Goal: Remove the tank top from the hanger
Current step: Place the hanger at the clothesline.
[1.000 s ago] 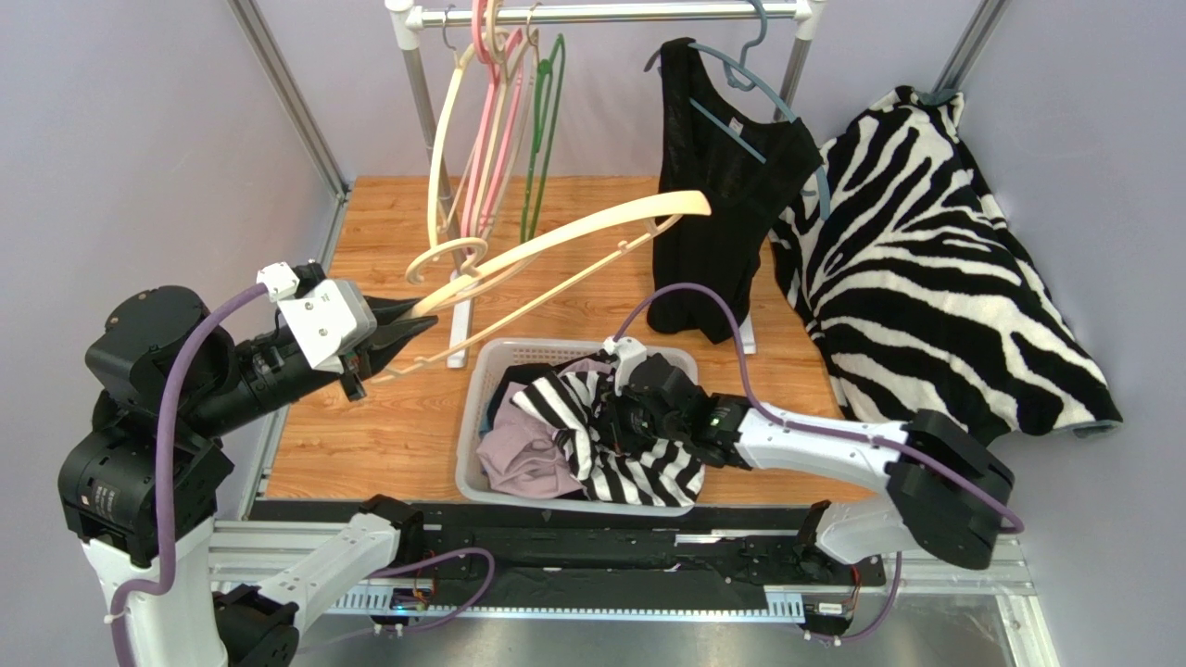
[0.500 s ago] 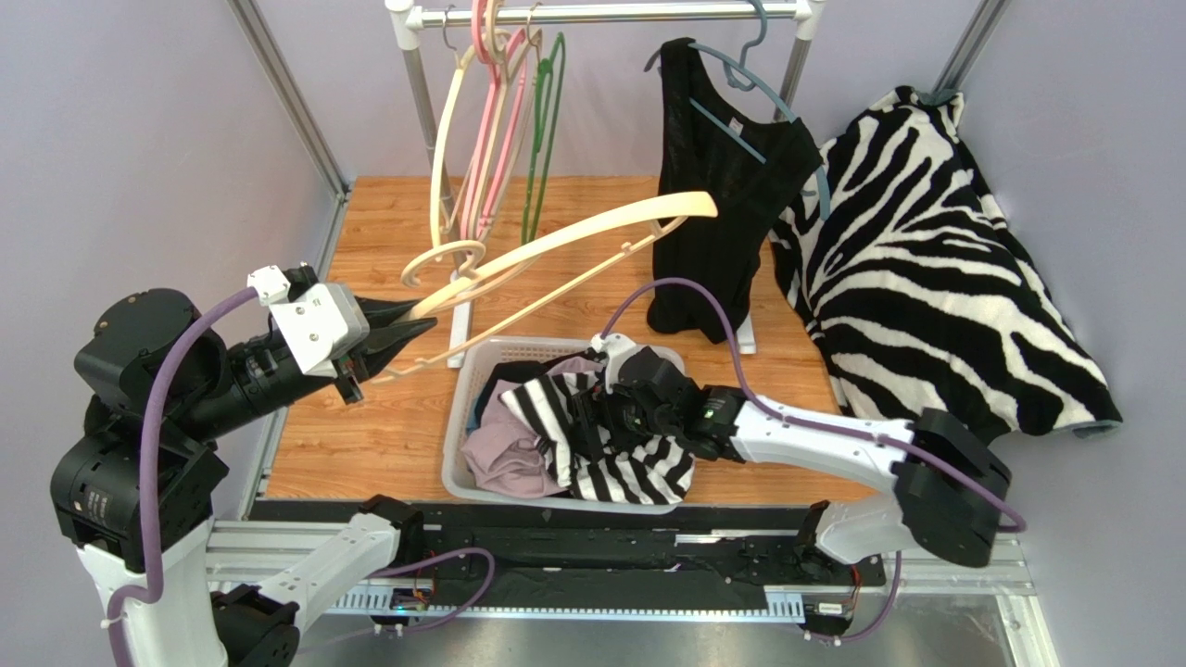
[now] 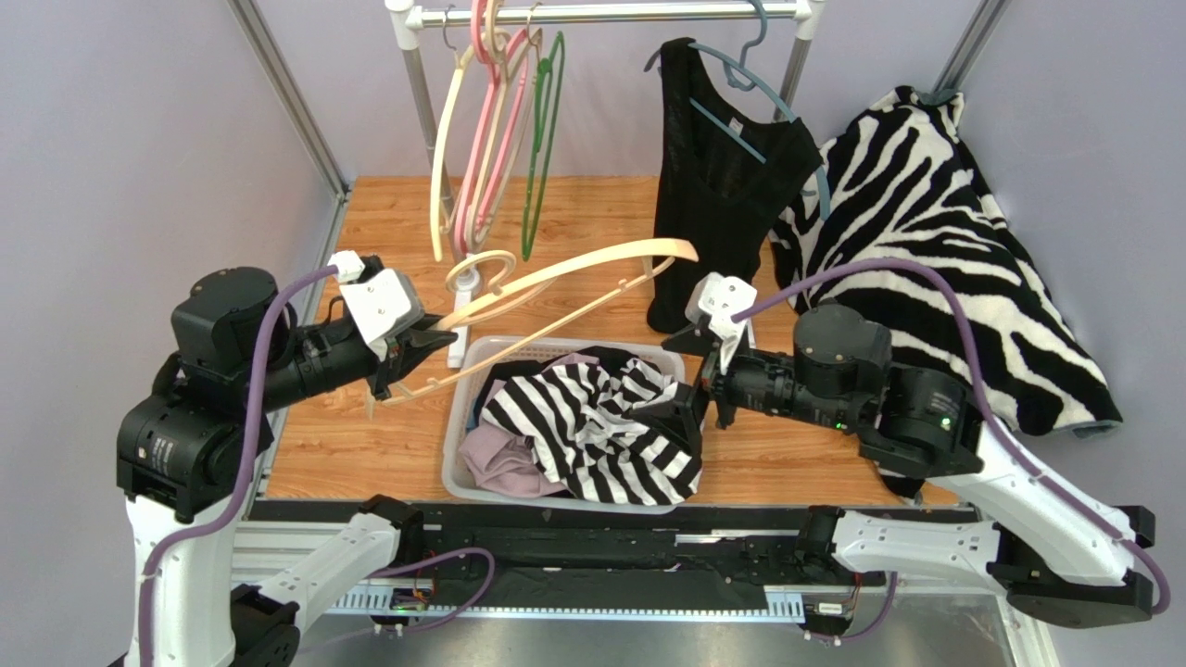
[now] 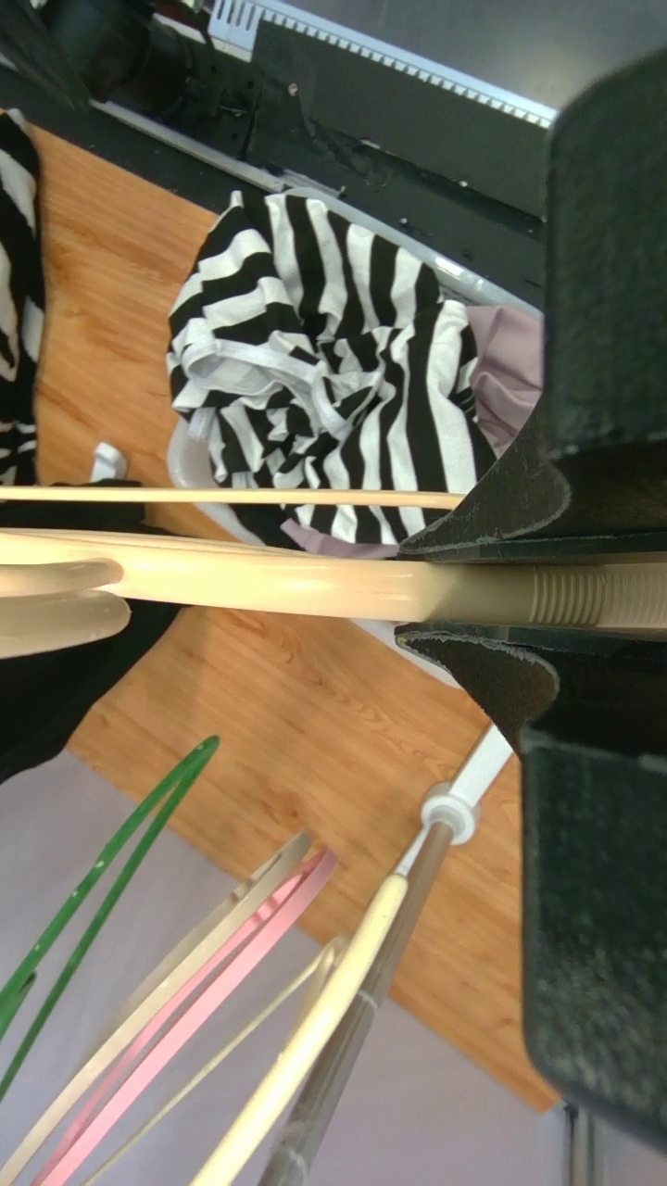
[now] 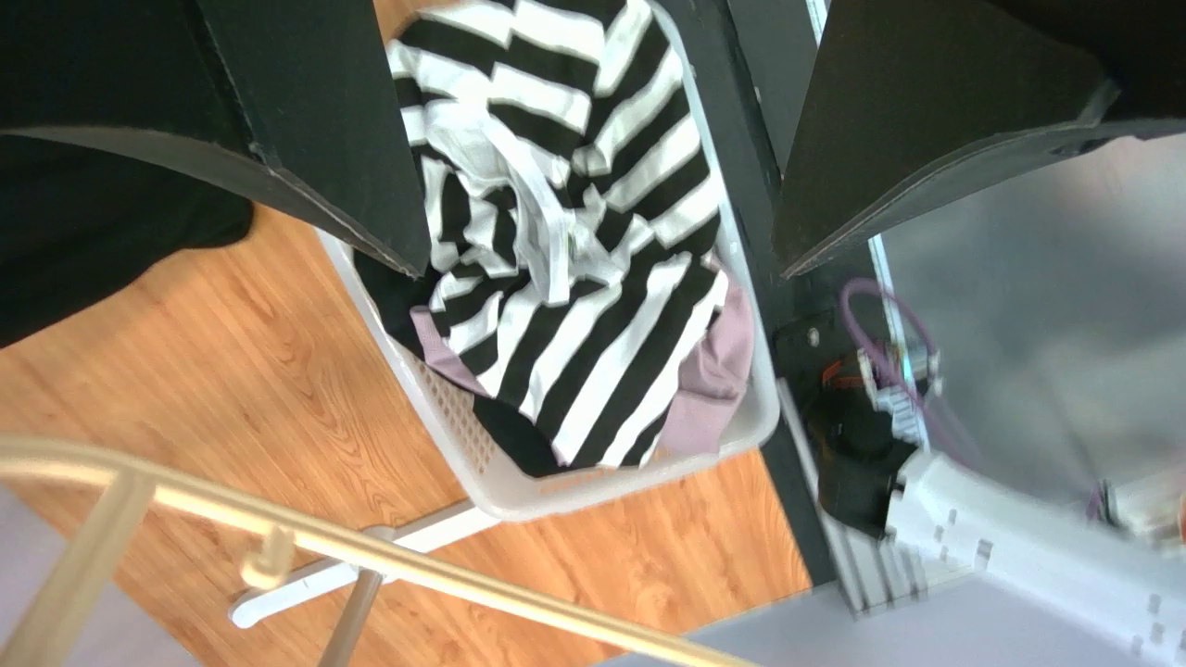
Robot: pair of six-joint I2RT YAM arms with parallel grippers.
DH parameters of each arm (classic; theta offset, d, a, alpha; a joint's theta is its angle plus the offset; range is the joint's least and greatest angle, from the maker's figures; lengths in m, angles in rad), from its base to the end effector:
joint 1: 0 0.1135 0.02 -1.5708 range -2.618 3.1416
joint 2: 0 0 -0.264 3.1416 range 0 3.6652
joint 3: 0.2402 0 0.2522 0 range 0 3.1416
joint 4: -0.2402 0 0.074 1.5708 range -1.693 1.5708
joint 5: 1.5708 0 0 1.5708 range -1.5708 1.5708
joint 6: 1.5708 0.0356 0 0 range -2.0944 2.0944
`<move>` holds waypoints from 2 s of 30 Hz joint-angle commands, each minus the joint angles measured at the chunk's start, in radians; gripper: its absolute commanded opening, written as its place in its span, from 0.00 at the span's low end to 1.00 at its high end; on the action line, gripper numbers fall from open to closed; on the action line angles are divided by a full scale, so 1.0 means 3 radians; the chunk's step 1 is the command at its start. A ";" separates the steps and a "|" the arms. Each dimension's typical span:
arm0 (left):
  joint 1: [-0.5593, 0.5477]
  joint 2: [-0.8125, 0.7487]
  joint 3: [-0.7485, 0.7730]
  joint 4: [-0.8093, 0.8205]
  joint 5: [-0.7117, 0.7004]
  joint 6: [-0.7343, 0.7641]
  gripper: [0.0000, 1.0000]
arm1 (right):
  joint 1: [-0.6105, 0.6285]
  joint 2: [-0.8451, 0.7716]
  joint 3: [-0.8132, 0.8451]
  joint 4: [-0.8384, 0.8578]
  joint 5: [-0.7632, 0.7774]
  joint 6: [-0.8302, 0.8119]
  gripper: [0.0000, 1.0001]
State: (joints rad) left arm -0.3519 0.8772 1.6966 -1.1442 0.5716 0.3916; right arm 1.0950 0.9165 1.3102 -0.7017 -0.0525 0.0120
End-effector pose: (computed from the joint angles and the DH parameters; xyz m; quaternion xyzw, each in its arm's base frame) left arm 0.0620 -0.0433 0.5033 0.4363 0.6662 -0.2178 0.5642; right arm 0.0748 0.1492 0.4391 -0.4292 0.6835 0.3282 0.4908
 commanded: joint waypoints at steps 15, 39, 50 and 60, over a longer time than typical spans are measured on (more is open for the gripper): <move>-0.0008 0.0502 0.0271 -0.1703 0.0994 0.1425 0.08 | 0.0476 0.0095 0.0920 -0.0642 0.0063 -0.1313 1.00; -0.0468 0.0436 0.0337 -0.1775 0.0866 0.1563 0.02 | 0.0246 0.0570 0.0782 -0.0299 -0.0234 -0.0879 0.66; -0.0463 0.0118 0.0138 -0.1100 0.0600 0.1288 0.05 | 0.0241 0.0264 0.0792 -0.0463 -0.0239 -0.0690 0.00; -0.0463 0.0108 0.0327 -0.0523 0.0324 0.0705 0.96 | 0.0241 0.0202 0.1094 -0.0693 -0.0143 -0.0557 0.00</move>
State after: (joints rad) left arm -0.4931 0.9142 1.7405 -1.3369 0.7109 0.6853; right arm 1.1683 0.9966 1.5700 -0.9070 -0.1425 -0.1963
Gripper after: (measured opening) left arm 0.955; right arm 0.215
